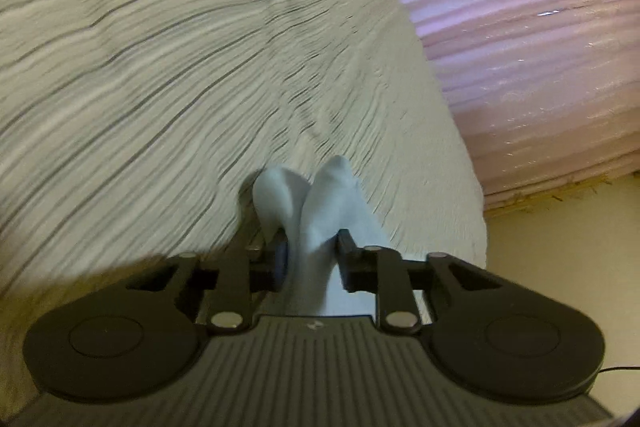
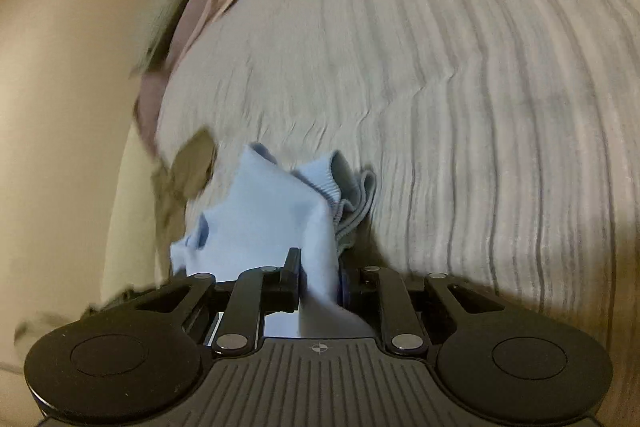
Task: Fold clothes
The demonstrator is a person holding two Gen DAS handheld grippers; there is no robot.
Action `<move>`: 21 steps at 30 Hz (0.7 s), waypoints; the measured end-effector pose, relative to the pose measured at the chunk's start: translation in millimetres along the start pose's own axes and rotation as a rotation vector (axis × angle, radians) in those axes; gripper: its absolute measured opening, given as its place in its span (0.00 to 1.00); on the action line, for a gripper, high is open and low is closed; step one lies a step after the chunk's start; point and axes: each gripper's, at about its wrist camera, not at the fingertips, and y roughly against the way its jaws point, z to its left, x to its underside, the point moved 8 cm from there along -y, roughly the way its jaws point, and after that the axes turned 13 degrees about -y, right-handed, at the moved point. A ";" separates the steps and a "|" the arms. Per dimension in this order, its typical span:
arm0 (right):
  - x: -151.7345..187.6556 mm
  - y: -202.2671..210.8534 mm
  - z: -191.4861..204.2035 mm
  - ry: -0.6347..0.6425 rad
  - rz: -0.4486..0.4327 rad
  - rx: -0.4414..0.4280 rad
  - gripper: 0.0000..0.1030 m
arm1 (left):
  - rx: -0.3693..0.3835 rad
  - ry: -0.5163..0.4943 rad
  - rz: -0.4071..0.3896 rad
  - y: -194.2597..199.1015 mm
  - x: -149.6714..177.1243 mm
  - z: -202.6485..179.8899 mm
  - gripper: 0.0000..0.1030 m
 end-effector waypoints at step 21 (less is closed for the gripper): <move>-11.9 -34.7 54.0 0.425 -0.170 0.207 0.01 | -0.106 -0.296 -0.027 -8.2 -25.2 -18.8 0.10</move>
